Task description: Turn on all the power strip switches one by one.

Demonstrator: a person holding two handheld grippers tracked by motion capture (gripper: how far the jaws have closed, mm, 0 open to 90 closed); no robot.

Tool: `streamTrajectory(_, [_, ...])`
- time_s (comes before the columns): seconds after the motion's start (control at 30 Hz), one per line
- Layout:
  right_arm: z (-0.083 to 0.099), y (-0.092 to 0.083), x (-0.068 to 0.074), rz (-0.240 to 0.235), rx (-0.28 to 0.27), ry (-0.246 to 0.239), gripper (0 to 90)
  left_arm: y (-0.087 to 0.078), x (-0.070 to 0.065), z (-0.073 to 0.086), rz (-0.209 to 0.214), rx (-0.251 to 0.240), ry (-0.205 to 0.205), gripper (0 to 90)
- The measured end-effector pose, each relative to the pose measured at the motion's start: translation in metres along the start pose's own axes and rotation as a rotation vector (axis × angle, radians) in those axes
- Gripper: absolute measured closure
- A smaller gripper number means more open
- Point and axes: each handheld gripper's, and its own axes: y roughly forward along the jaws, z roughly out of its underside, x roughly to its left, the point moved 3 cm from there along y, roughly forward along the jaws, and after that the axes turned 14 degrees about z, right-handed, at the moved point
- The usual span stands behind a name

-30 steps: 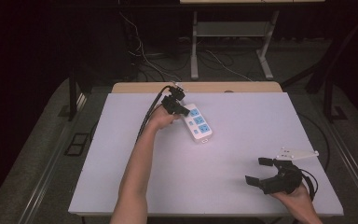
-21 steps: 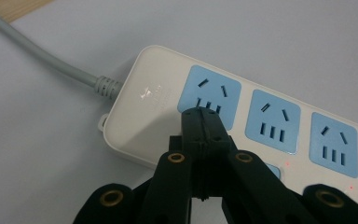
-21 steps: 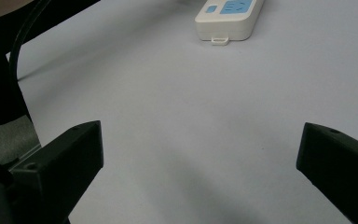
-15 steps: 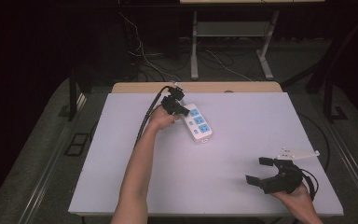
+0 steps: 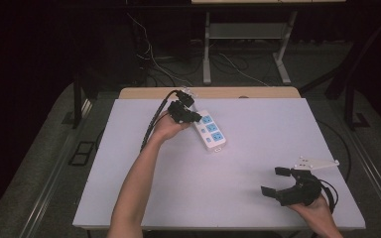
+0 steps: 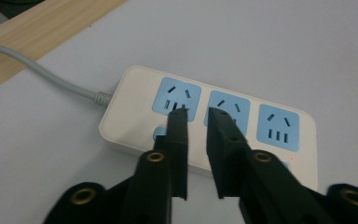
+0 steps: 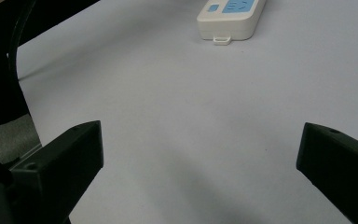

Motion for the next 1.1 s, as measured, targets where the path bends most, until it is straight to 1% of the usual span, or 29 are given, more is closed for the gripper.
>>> streamTrajectory(0.03, [0.000, 0.000, 0.000, 0.000, 0.000, -0.001, 0.4, -0.004, -0.001, 0.001, 0.002, -0.016, -0.009, 74.5])
streamTrajectory(0.07, [0.000, 0.000, 0.000, 0.001, 0.000, 0.000, 0.4, -0.006, -0.002, 0.001, 0.009, -0.021, -0.020, 69.5])
streamTrajectory(0.13, [0.000, 0.000, 0.001, 0.001, -0.002, -0.002, 0.4, -0.012, -0.004, 0.003, 0.026, -0.026, -0.040, 57.9])
streamTrajectory(0.17, [0.000, 0.000, 0.001, 0.000, -0.004, -0.001, 0.4, -0.015, -0.006, 0.004, 0.029, -0.024, -0.041, 51.6])
streamTrajectory(0.2, [0.000, 0.000, 0.000, 0.000, -0.004, -0.001, 0.4, -0.018, -0.007, 0.005, 0.025, -0.032, -0.038, 45.6])
streamTrajectory(0.3, [0.000, 0.000, 0.000, 0.000, -0.003, 0.002, 0.4, -0.029, -0.011, 0.012, 0.033, -0.078, -0.060, 29.5])
streamTrajectory(0.37, [0.000, 0.000, 0.000, -0.002, -0.006, 0.002, 0.4, -0.038, -0.015, 0.018, 0.034, -0.096, -0.066, 18.4])
streamTrajectory(0.4, [0.000, -0.001, 0.000, -0.001, -0.007, 0.002, 0.4, -0.042, -0.017, 0.022, 0.032, -0.110, -0.070, 14.0])
streamTrajectory(0.47, [0.000, -0.001, 0.001, -0.002, -0.009, 0.004, 0.4, -0.048, -0.021, 0.028, 0.020, -0.142, -0.081, 8.7])
streamTrajectory(0.5, [0.000, -0.001, 0.001, -0.002, -0.009, 0.004, 0.4, -0.051, -0.023, 0.031, 0.009, -0.149, -0.083, 4.1])
streamTrajectory(0.53, [0.000, -0.001, 0.000, -0.002, -0.009, 0.004, 0.4, -0.054, -0.024, 0.034, 0.009, -0.151, -0.085, 1.6])
streamTrajectory(0.57, [0.000, -0.001, 0.001, -0.002, -0.009, 0.005, 0.4, -0.057, -0.027, 0.038, 0.001, -0.158, -0.084, 0.0])
streamTrajectory(0.63, [0.000, -0.001, 0.001, -0.002, -0.009, 0.005, 0.4, -0.063, -0.030, 0.044, -0.005, -0.170, -0.086, 0.0])
streamTrajectory(0.7, [0.000, -0.002, 0.001, -0.002, -0.010, 0.005, 0.4, -0.069, -0.033, 0.049, -0.013, -0.199, -0.089, 0.0])
streamTrajectory(0.8, [0.000, -0.002, 0.001, 0.000, -0.010, 0.007, 0.4, -0.078, -0.042, 0.057, -0.023, -0.225, -0.078, 0.0])
streamTrajectory(0.9, [0.000, -0.001, 0.000, 0.000, -0.011, 0.009, 0.4, -0.083, -0.051, 0.064, -0.023, -0.250, -0.071, 0.0])
streamTrajectory(0.93, [0.000, -0.001, 0.001, 0.000, -0.010, 0.010, 0.4, -0.083, -0.055, 0.066, -0.026, -0.253, -0.065, 0.0])
streamTrajectory(0.97, [0.000, -0.001, 0.001, 0.000, -0.011, 0.010, 0.4, -0.083, -0.059, 0.070, -0.030, -0.246, -0.051, 0.0])
streamTrajectory(1.03, [0.000, -0.002, 0.001, 0.000, -0.013, 0.011, 0.4, -0.082, -0.066, 0.075, -0.026, -0.250, -0.041, 0.0])
streamTrajectory(1.07, [0.000, -0.002, 0.001, -0.001, -0.014, 0.012, 0.4, -0.082, -0.070, 0.078, -0.031, -0.242, -0.027, 0.0])
streamTrajectory(1.1, [0.000, -0.002, 0.001, 0.000, -0.014, 0.013, 0.4, -0.082, -0.073, 0.080, -0.031, -0.241, -0.021, 0.0])
